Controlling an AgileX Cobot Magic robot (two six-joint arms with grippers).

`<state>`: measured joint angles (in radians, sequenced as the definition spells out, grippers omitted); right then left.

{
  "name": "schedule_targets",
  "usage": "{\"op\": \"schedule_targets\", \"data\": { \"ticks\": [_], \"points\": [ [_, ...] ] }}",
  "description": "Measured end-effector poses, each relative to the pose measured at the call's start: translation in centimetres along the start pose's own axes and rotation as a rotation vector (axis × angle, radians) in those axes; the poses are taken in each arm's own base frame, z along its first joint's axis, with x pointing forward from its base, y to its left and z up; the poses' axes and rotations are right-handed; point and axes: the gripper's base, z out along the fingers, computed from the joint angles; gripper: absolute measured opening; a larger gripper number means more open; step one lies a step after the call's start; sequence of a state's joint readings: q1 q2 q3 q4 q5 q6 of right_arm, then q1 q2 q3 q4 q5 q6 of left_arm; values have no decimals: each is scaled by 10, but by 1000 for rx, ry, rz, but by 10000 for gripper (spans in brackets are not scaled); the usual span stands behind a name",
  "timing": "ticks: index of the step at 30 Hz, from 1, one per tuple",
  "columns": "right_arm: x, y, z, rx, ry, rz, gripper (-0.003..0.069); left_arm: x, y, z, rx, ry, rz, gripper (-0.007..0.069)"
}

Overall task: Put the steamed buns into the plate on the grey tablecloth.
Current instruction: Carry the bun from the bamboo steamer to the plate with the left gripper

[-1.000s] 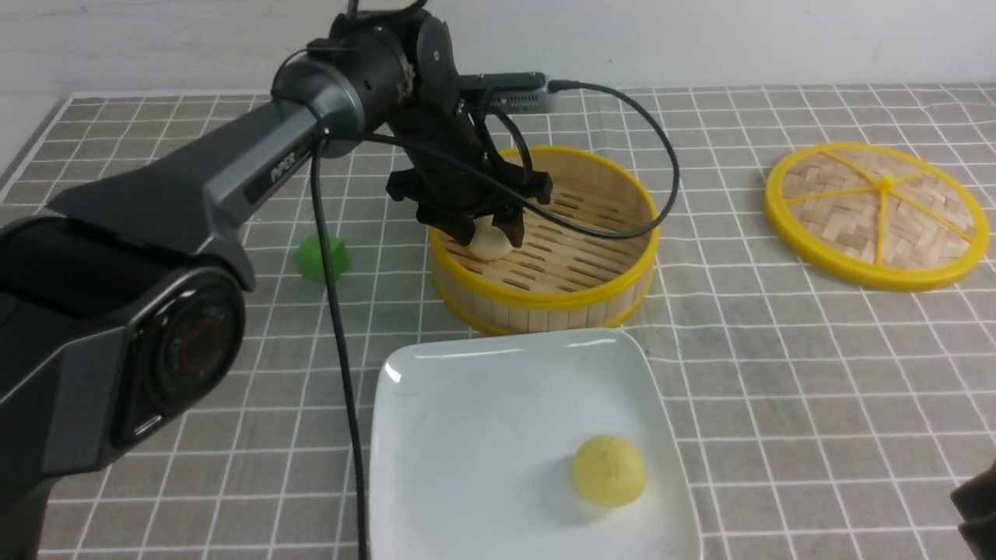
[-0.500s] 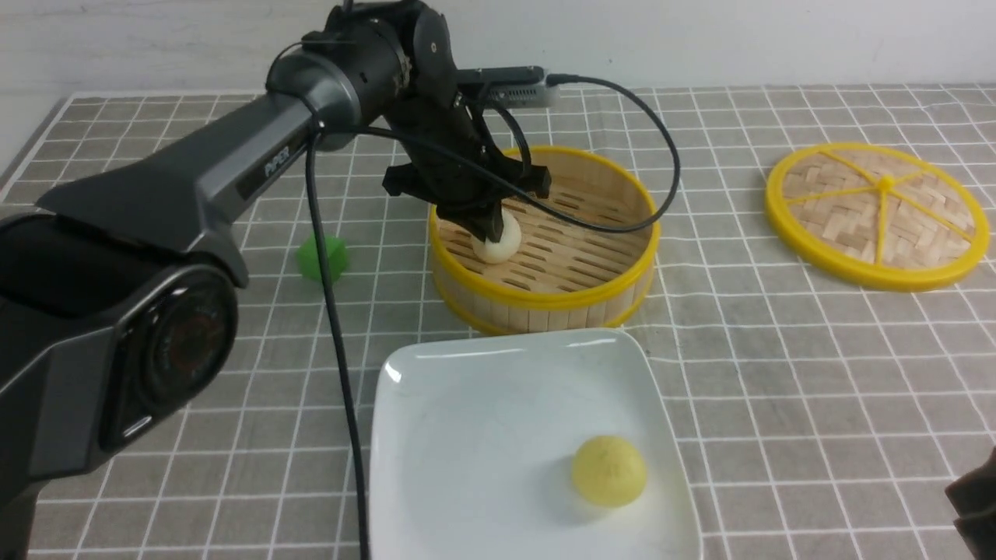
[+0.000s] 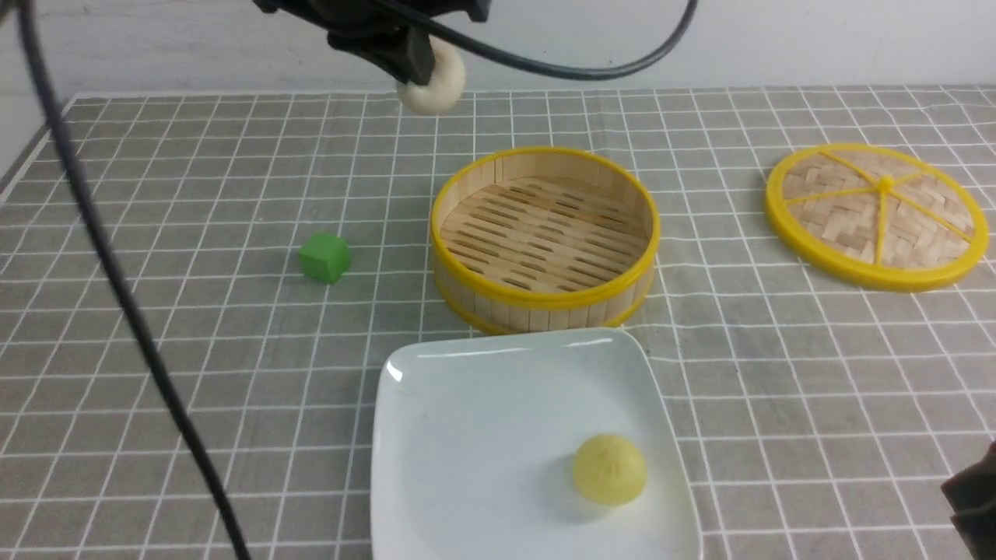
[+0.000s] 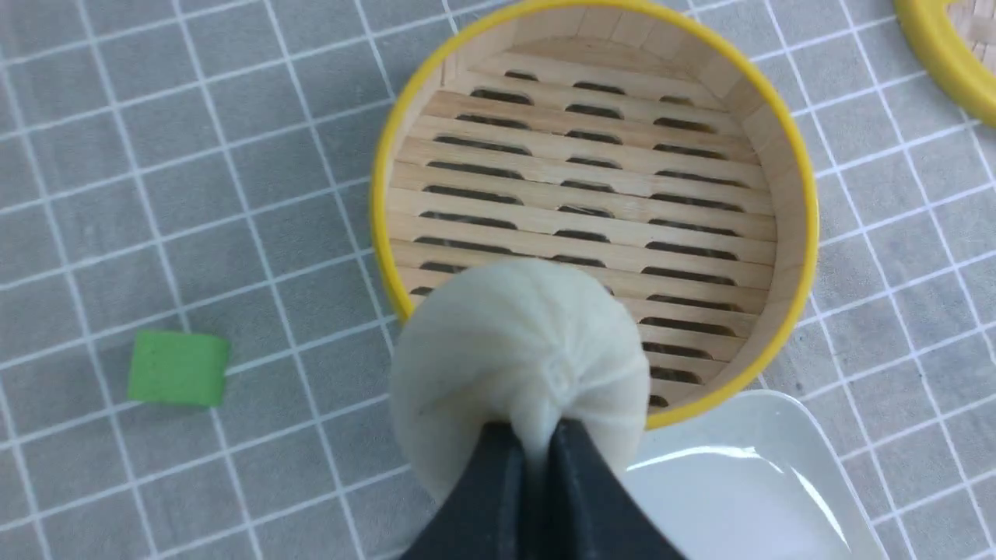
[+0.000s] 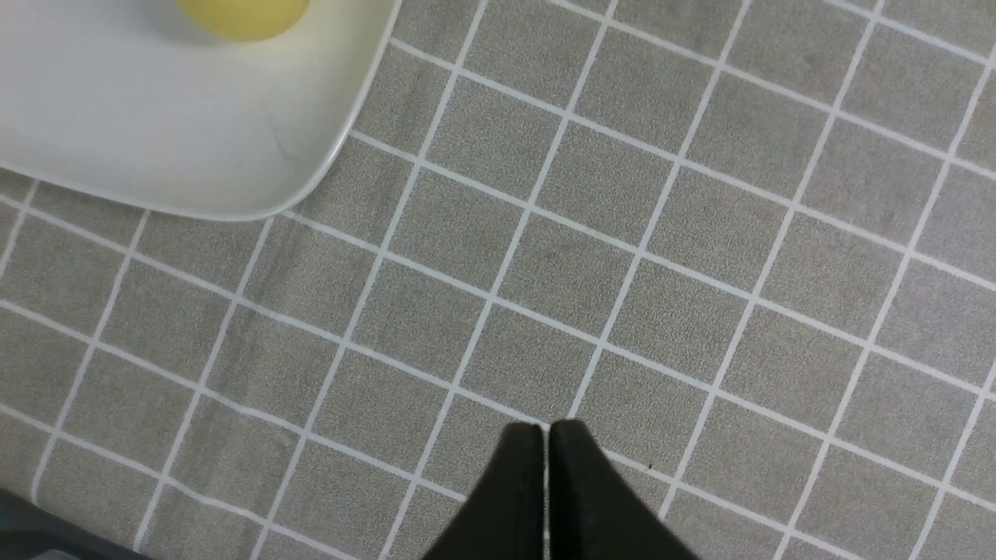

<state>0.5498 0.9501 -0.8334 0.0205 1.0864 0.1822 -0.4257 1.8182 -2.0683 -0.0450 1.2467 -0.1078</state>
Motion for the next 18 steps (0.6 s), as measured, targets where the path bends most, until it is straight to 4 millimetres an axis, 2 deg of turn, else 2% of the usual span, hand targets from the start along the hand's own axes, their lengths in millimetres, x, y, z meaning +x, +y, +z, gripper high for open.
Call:
{"op": "schedule_targets", "data": {
  "ticks": [1,2,3,4,6,9,11,12,13,15,18],
  "points": [
    [0,0,0,0,0,0,29,10,0,-12,-3,9,-15,22],
    [0,0,0,0,0,1,29,12,0,-13,-3,11,-14,22],
    [0,0,0,0,1,0,32,29,-3,-21,-4,45,-22,22],
    [0,0,0,0,0,0,33,37,-4,-22,-8,64,-25,22],
    [-1,0,0,-1,-7,0,35,66,-14,-18,-2,149,-18,22],
    [-2,0,0,-4,-20,0,40,116,-34,9,6,311,34,23],
    [-2,0,0,-5,-26,0,43,139,-45,28,17,365,63,24],
    [-2,0,0,-5,-26,0,43,143,-46,32,16,370,64,24],
    [-2,0,0,-5,-27,0,45,156,-49,46,16,389,47,24],
    [-2,0,0,-5,-27,0,48,171,-51,62,15,387,3,24],
    [-3,0,0,-2,-32,-2,53,182,-49,79,11,360,-56,25]
  ]
}}
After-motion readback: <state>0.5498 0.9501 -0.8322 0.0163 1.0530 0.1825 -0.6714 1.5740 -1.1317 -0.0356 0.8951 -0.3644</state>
